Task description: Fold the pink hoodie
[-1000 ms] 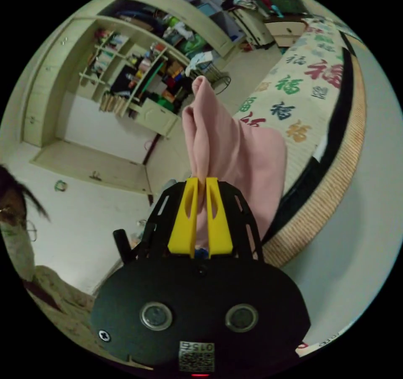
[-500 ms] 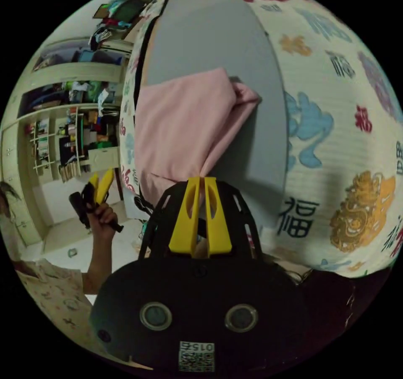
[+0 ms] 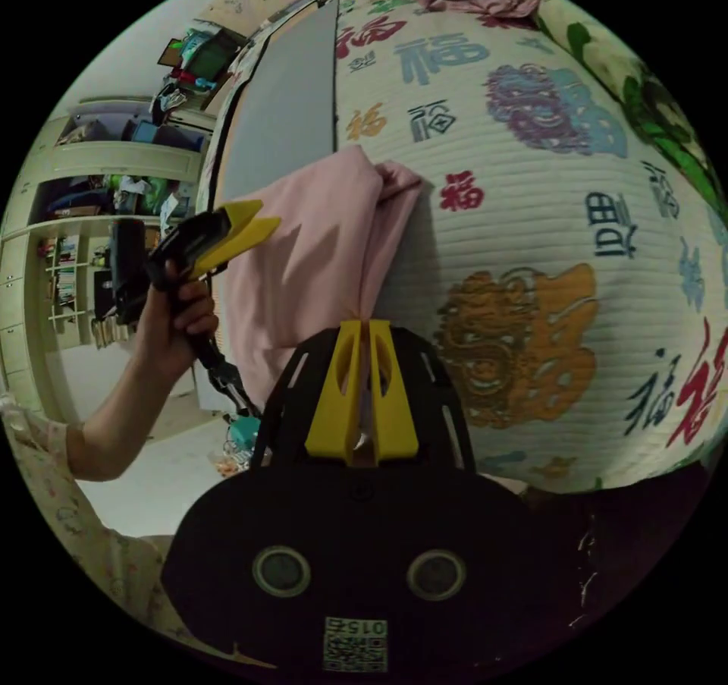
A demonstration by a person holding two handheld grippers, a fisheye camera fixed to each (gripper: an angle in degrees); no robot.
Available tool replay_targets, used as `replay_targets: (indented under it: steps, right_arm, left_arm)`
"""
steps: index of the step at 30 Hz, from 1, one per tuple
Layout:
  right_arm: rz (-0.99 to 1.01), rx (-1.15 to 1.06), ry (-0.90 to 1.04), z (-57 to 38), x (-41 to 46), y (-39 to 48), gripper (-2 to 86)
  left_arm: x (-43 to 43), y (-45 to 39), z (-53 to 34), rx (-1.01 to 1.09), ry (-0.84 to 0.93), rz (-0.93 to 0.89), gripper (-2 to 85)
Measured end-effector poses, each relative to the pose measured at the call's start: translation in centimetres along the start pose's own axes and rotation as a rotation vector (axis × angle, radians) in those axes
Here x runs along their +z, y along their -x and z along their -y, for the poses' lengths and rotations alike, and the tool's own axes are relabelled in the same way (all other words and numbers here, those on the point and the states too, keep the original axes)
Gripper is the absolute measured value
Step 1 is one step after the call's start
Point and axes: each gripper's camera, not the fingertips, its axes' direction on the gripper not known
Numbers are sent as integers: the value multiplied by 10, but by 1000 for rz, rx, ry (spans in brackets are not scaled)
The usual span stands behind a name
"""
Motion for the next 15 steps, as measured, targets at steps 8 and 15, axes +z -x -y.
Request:
replay_targets:
  steps: [8, 15]
  right_arm:
    - [-6, 82, -22, -35, -79, -69, 101]
    - [178, 210, 9, -61, -102, -71, 175]
  left_arm:
    - [74, -81, 143, 111, 94, 104, 164]
    - [141, -104, 218, 107, 205, 331, 141]
